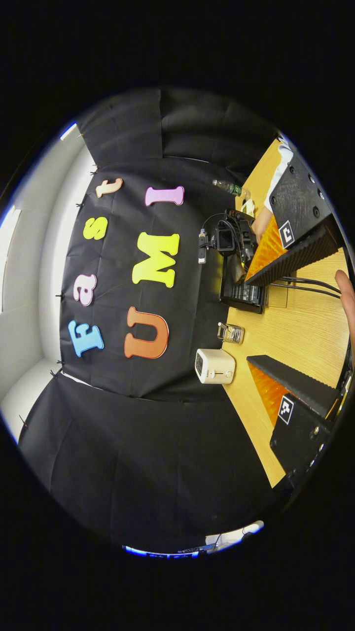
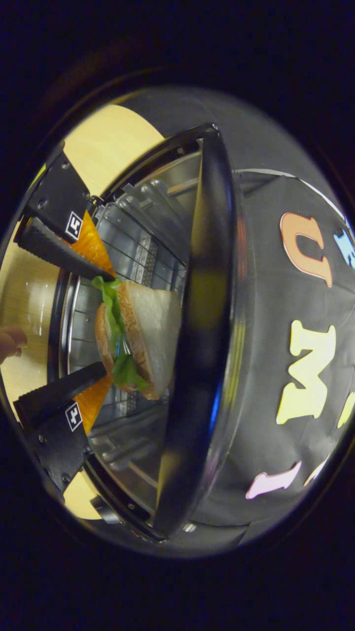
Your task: Open the electric oven with the left hand, put the food in, and close the electric oven.
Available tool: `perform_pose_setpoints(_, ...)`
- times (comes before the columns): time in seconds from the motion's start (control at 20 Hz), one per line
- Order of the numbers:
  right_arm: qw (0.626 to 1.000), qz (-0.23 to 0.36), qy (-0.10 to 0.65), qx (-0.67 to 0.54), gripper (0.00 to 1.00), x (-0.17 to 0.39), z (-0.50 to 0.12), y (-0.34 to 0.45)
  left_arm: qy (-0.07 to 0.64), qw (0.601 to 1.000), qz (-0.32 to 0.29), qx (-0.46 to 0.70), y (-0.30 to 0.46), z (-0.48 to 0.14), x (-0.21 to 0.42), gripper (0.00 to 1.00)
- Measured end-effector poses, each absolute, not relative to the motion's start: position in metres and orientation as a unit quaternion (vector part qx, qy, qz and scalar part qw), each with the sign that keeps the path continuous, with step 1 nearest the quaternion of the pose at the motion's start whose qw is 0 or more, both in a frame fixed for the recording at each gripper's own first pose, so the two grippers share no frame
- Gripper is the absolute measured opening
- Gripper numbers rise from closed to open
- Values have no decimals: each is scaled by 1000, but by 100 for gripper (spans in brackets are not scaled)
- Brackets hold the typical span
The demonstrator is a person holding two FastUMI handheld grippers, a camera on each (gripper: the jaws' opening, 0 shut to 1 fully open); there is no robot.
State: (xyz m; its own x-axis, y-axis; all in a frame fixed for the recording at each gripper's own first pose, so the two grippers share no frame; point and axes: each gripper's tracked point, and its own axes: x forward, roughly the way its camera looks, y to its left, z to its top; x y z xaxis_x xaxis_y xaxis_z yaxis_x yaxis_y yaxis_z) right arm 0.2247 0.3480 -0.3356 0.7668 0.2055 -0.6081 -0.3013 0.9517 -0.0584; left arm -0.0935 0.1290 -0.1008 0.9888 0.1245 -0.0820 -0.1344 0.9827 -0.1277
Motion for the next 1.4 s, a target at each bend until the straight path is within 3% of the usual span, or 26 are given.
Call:
perform_pose_setpoints(0.25, 924, 135, 353, -60, 100, 200, -326, 337, 49, 994, 70, -68, 134, -110, -91, 92)
perform_pose_setpoints(0.3, 921, 140, 361, -50, 96, 193, -324, 337, 56, 994, 68, -70, 133, -113, -89, 93)
perform_pose_setpoints(0.6, 933, 171, 317, -10, 100, 164, -271, 321, 70, 993, 63, -71, 125, -124, -79, 92)
perform_pose_setpoints(0.65, 936, 173, 305, -6, 100, 156, -258, 314, 75, 993, 58, -71, 121, -129, -75, 92)
perform_pose_setpoints(0.7, 941, 179, 288, -1, 91, 146, -243, 307, 80, 993, 51, -71, 116, -134, -71, 92)
perform_pose_setpoints(0.75, 946, 180, 270, -1, 100, 138, -227, 299, 88, 992, 43, -73, 110, -138, -66, 92)
perform_pose_setpoints(1.05, 976, 159, 148, 8, 100, 86, -130, 228, 132, 990, -2, -59, 67, -169, -26, 92)
perform_pose_setpoints(1.1, 980, 150, 127, 9, 90, 78, -120, 208, 145, 988, -12, -53, 58, -179, -18, 92)
perform_pose_setpoints(1.25, 988, 135, 70, 27, 91, 53, -76, 171, 190, 981, -24, -40, 39, -209, -3, 93)
perform_pose_setpoints(1.3, 990, 126, 54, 31, 100, 47, -64, 156, 202, 978, -29, -39, 31, -218, 1, 93)
perform_pose_setpoints(1.35, 991, 120, 42, 31, 100, 39, -52, 143, 213, 976, -37, -41, 22, -226, 5, 93)
perform_pose_setpoints(1.4, 992, 117, 32, 31, 90, 32, -45, 131, 224, 972, -44, -45, 13, -235, 9, 93)
